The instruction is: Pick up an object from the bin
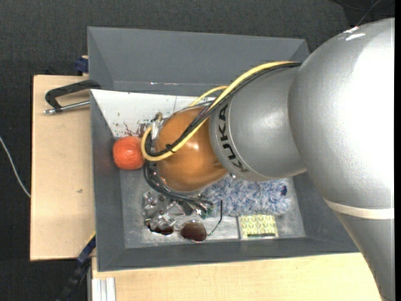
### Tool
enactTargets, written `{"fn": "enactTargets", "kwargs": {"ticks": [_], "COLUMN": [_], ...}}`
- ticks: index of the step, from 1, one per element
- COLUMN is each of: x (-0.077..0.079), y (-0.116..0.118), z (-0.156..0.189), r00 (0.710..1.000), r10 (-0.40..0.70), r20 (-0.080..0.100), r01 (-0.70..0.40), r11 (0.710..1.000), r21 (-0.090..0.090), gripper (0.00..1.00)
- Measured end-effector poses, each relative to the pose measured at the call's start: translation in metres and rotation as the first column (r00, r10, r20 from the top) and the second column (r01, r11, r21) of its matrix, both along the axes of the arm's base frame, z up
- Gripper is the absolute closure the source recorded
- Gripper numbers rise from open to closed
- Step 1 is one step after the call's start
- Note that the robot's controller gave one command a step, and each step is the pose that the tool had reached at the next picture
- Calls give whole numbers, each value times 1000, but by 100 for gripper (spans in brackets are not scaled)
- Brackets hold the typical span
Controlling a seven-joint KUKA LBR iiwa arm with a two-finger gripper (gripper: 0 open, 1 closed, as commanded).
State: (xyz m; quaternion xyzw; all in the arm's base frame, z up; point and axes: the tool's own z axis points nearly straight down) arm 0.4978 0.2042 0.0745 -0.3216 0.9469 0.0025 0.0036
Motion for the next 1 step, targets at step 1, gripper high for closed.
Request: {"fn": "enactTargets", "kwargs": {"ticks": [1], "x": [-1], "y": [-2], "z": [174], "r00": [997], "r10": [73], "r20": [3], "r01": [-73], "r11": [997], "r21": [-3], "gripper": [100]}}
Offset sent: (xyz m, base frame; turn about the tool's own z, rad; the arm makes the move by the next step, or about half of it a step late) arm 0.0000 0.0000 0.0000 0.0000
